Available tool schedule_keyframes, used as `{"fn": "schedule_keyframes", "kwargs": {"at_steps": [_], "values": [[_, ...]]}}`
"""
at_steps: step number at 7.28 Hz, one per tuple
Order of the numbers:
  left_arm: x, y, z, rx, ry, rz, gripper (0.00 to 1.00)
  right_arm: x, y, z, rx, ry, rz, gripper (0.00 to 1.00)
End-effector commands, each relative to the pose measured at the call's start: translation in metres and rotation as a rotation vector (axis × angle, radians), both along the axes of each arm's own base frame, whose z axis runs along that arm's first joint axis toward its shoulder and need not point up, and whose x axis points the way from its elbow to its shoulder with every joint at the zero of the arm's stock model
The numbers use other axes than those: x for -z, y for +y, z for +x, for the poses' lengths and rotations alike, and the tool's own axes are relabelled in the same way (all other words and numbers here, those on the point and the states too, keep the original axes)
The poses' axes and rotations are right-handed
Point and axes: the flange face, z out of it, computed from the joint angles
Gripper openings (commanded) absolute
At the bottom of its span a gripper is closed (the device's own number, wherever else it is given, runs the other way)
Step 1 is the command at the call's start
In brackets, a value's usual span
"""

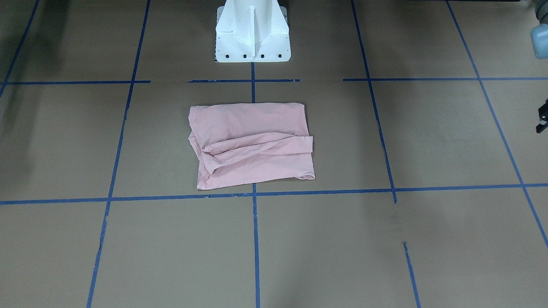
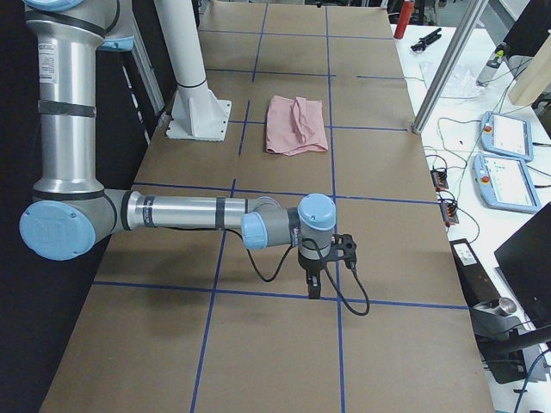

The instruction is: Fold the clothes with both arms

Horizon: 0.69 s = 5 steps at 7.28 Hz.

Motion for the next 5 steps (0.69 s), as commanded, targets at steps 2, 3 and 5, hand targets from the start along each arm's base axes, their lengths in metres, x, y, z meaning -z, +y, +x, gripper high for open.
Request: {"fn": "schedule_keyframes", "kwargs": {"at_steps": [2,3,5], "values": [[-0.024,0.019,-0.062,0.079,0.054,-0.186,1.00,0.006,0.023,0.033,-0.063,-0.087,-0.086,1.00],[-0.030,0.030,-0.076,0.061,0.043,-0.192,1.00,0.003,0.028,0.035,-0.065,-0.077,-0.092,1.00],[-0.039,0.036,-0.084,0.078,0.038,-0.217,1.00,-0.008,0.034,0.041,-0.074,0.014,-0.096,1.00]]}}
